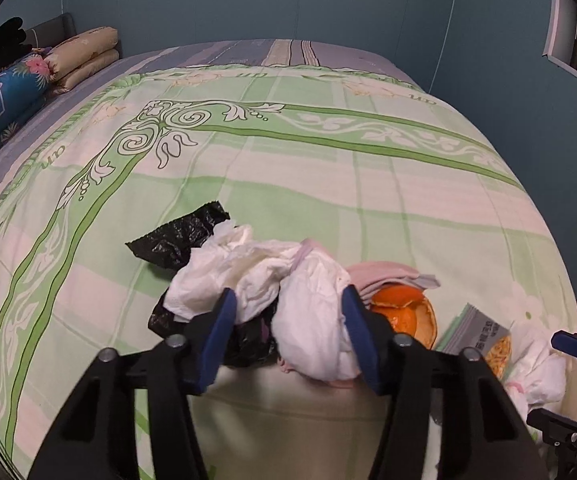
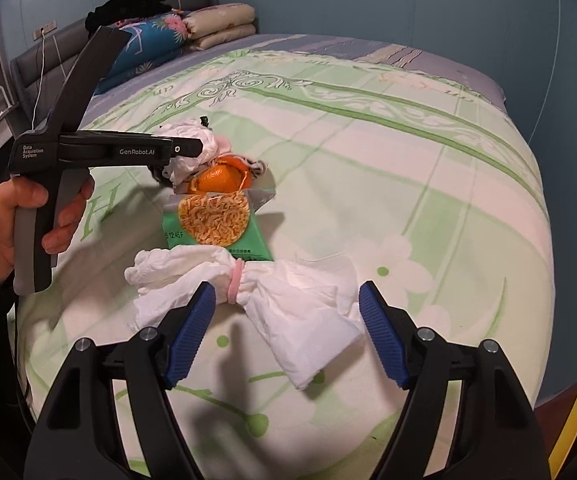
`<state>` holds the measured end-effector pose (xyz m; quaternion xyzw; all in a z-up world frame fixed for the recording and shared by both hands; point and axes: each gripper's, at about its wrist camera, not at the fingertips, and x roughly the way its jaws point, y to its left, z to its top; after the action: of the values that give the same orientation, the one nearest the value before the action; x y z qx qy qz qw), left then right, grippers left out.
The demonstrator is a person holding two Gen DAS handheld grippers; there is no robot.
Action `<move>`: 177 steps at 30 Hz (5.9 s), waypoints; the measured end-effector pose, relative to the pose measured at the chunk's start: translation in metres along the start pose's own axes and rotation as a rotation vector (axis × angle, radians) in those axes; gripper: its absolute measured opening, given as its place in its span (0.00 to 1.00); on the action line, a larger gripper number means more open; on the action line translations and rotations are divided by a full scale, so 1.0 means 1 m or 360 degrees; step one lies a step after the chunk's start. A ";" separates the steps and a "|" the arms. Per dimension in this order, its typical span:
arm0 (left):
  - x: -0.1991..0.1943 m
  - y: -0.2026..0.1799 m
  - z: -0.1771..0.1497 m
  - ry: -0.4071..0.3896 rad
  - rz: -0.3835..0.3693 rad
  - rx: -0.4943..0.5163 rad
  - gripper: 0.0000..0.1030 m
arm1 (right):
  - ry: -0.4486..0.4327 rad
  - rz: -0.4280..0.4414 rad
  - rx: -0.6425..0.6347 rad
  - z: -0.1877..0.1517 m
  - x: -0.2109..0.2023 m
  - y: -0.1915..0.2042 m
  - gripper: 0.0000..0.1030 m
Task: Collect trash
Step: 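Grasp a white tissue with the left gripper while the right gripper grasps the white tissue bundle, then lift both white tissues and carry them over the yellow-rimmed bin, then open both grippers to drop the tissues into the bin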
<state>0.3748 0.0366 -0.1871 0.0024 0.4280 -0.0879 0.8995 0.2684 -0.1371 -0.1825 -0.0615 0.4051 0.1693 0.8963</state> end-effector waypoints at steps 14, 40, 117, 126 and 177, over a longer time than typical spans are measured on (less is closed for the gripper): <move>-0.009 -0.001 -0.013 0.0008 0.0006 0.0024 0.10 | 0.0081 -0.0030 -0.0043 -0.003 0.016 0.006 0.15; -0.140 0.073 -0.048 -0.0227 0.0098 -0.0259 0.09 | -0.0284 0.0048 0.0029 -0.004 -0.075 0.021 0.06; -0.207 -0.266 -0.033 -0.0338 -0.0645 0.0482 0.09 | -0.0696 -0.0661 0.0612 -0.105 -0.293 -0.142 0.06; -0.199 -0.316 -0.034 -0.0313 -0.0748 0.0590 0.09 | -0.0675 -0.0770 0.0722 -0.125 -0.299 -0.169 0.06; -0.082 -0.422 -0.052 0.0079 -0.0968 0.0571 0.56 | -0.0488 -0.0975 0.1184 -0.175 -0.268 -0.268 0.41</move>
<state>0.2165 -0.3620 -0.1270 0.0349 0.4086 -0.4255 0.8067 0.0751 -0.4992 -0.1061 0.1717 0.2652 -0.2502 0.9152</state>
